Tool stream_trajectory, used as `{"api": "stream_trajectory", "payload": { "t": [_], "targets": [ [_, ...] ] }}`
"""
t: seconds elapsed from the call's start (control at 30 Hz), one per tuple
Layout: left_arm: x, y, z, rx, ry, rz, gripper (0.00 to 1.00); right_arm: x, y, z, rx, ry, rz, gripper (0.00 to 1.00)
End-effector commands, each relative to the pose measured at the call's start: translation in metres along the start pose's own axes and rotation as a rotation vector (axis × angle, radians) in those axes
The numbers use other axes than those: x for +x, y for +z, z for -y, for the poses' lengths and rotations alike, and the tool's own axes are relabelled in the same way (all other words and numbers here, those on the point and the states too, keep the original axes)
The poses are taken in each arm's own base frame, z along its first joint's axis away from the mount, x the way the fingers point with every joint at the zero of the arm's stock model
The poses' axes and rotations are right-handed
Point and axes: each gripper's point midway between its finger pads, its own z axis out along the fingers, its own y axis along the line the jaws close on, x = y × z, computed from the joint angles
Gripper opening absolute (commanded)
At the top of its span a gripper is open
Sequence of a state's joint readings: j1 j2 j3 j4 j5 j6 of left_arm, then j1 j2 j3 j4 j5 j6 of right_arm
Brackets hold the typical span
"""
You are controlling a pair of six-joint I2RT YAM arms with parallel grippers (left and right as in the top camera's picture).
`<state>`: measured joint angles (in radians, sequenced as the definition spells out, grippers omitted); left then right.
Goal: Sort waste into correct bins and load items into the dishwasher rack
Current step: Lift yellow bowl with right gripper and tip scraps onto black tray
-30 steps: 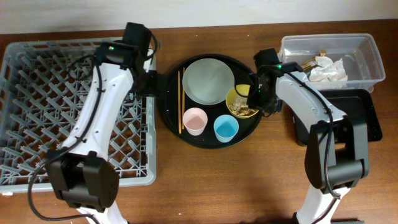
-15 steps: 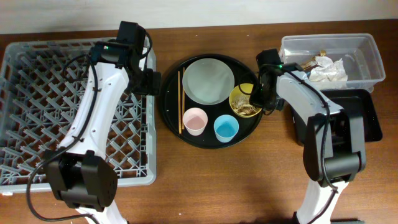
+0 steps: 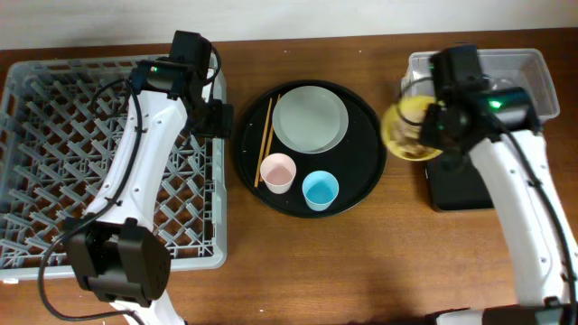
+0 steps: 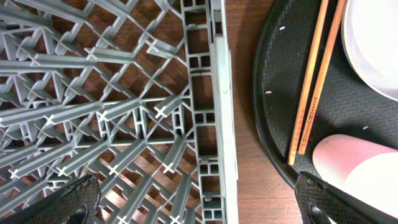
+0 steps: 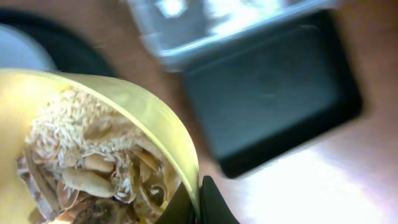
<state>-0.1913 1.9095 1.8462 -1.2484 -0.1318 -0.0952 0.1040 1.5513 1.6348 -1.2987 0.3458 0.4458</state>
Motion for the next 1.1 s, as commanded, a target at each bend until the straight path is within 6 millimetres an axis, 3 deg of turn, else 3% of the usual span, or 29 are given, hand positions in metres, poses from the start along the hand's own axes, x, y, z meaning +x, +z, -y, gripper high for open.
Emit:
{"api": "stream_trajectory", "payload": {
  "t": [0.0,0.13,0.2,0.43,0.53,0.63,0.7,0.97,1.03,1.07],
  "targets": [
    [0.002,0.004,-0.002,-0.006,-0.010,-0.012,1.00,-0.012,-0.002,0.076,0.282,0.085,0.047,0.04],
    [0.002,0.004,-0.002,-0.006,-0.010,-0.012,1.00,-0.013,0.003,0.137,0.522,0.180,0.070,0.04],
    [0.001,0.004,-0.002,-0.006,-0.010,-0.012,0.99,-0.011,0.010,0.152,0.620,0.173,0.083,0.04],
    [0.002,0.004,-0.002,-0.006,-0.010,-0.012,1.00,-0.022,0.052,0.166,0.903,0.095,0.148,0.04],
    [0.002,0.004,-0.002,-0.006,-0.010,-0.012,0.99,-0.027,0.080,0.171,0.998,0.059,0.132,0.04],
    [0.002,0.004,-0.002,-0.006,-0.010,-0.012,0.99,-0.012,0.121,0.185,1.072,0.000,0.013,0.04],
    [0.002,0.004,-0.002,-0.006,-0.010,-0.012,0.99,-0.007,0.132,0.188,1.083,-0.021,-0.022,0.04],
    [0.002,0.004,-0.002,-0.006,-0.010,-0.012,0.99,-0.015,0.141,0.190,1.080,-0.105,-0.060,0.04],
    [0.001,0.004,-0.002,-0.006,-0.010,-0.012,1.00,-0.007,0.155,0.183,0.992,-0.108,-0.106,0.04],
    [0.001,0.004,-0.002,-0.006,-0.010,-0.012,1.00,-0.010,0.149,0.188,1.036,-0.155,-0.112,0.04]
  ]
}}
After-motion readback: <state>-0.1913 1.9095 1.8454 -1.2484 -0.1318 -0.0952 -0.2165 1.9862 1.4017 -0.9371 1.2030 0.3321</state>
